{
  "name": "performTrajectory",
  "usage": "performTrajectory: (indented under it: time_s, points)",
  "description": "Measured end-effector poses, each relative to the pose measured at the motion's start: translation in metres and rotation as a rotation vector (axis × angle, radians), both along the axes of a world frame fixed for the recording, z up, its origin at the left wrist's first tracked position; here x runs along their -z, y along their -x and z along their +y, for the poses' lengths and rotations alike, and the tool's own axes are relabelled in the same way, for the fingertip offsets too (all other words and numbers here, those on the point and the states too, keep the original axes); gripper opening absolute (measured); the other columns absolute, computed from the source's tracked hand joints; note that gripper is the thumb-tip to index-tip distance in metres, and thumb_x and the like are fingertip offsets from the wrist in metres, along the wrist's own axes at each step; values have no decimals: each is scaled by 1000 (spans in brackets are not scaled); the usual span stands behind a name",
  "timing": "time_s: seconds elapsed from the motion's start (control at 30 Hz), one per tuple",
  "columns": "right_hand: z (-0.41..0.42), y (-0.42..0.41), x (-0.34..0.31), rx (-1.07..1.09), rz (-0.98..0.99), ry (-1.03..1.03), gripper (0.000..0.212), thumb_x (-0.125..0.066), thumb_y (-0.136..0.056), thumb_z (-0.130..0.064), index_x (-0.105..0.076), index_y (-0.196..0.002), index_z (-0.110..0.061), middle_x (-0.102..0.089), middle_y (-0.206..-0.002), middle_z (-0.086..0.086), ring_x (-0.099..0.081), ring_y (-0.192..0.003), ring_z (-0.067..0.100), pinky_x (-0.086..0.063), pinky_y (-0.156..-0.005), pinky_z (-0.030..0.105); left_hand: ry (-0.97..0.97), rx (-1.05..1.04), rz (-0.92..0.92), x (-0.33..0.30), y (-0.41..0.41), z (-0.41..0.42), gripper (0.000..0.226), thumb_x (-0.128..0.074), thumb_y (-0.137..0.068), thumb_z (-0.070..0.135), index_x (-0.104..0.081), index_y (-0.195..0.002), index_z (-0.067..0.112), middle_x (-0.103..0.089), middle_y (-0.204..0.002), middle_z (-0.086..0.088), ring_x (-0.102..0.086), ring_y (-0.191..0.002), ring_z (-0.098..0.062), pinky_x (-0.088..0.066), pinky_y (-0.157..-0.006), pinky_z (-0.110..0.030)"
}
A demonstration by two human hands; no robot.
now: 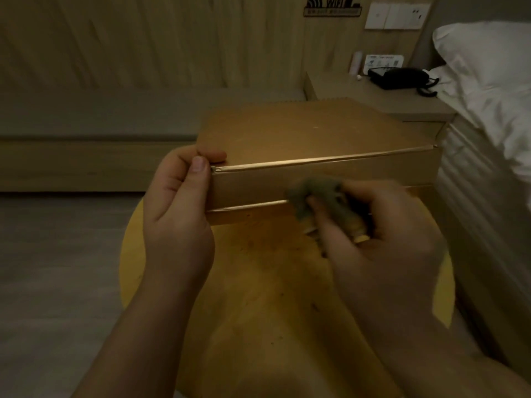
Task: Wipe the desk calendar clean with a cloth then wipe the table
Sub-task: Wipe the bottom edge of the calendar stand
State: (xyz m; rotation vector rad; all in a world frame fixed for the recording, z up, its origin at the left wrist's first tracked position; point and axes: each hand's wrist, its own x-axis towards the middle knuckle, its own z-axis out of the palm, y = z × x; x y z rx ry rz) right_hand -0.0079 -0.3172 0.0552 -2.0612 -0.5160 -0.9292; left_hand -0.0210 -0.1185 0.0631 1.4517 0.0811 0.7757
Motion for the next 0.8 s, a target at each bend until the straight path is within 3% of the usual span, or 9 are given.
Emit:
performTrajectory:
  time_s: [0.23, 0.37, 0.43, 0.5, 0.57, 0.63, 0.7, 0.77, 0.8]
  points:
    - [66, 22, -9, -177, 44, -22, 19, -80, -84, -15, -75, -100, -7, -73, -95, 4, -65, -85, 10, -44, -74, 7, 65, 53, -12, -2, 3, 0, 30, -48, -99, 21, -75, -88, 30, -67, -78, 13, -58, -66, -4, -45, -55, -17]
    - [50, 18, -12, -116, 19, -56, 22, -87, -83, -12, -75, -101, -8, -71, -92, 3, -61, -83, 6, -43, -74, 3, 39, 24, -6, 0, 5, 7, 34, -48, -100, 22, -77, -88, 37, -70, -87, 15, -59, -76, -3, -47, -64, -21]
    - [29, 13, -14, -64, 15, -82, 21, -85, -87, -20, -73, -104, -15, -68, -90, -4, -62, -79, 6, -53, -67, 16, 20, -5, 17, 3, 5, 8, 35, -48, -100, 23, -77, -88, 40, -71, -89, 17, -58, -77, 0, -45, -66, -22]
    - [1, 5, -16, 14, 49, -113, 19, -79, -92, -35, -67, -107, -36, -65, -89, -14, -65, -77, 7, -60, -61, 36, 13, -35, 39, 6, 6, 8, 34, -49, -100, 25, -77, -88, 42, -71, -90, 19, -58, -79, 1, -43, -71, -28]
    - [-30, -4, -19, 100, 124, -179, 17, -73, -92, -56, -60, -102, -55, -67, -92, -21, -70, -79, 11, -61, -59, 46, 1, -55, 41, 7, 6, 7, 34, -49, -100, 25, -77, -88, 41, -71, -91, 20, -57, -82, 0, -42, -74, -32]
    - [-57, -12, -20, 183, 248, -297, 24, -65, -86, -79, -59, -104, -64, -70, -98, -24, -73, -82, 7, -63, -61, 43, -5, -61, 38, 9, 7, 6, 33, -49, -99, 25, -76, -89, 40, -71, -92, 19, -56, -83, -2, -40, -74, -33]
    - [-77, -19, -17, 229, 345, -378, 35, -60, -76, -91, -57, -104, -70, -68, -98, -34, -71, -85, -7, -59, -63, 26, -4, -70, 40, 10, 7, 5, 33, -49, -99, 26, -76, -88, 40, -70, -92, 18, -54, -77, -3, -39, -70, -30]
    - [-93, -25, -14, 202, 404, -397, 34, -63, -76, -90, -58, -102, -68, -67, -93, -37, -71, -81, -8, -56, -58, 19, -19, -86, 54, 11, 7, 4, 32, -49, -99, 26, -76, -88, 39, -69, -90, 17, -51, -72, -3, -37, -65, -30]
    - [-105, -28, -13, 182, 420, -408, 29, -65, -79, -85, -60, -99, -65, -69, -91, -31, -72, -77, -2, -58, -55, 25, -12, -91, 59, 11, 7, 4, 31, -49, -98, 26, -76, -87, 38, -69, -89, 17, -50, -71, -3, -35, -64, -30]
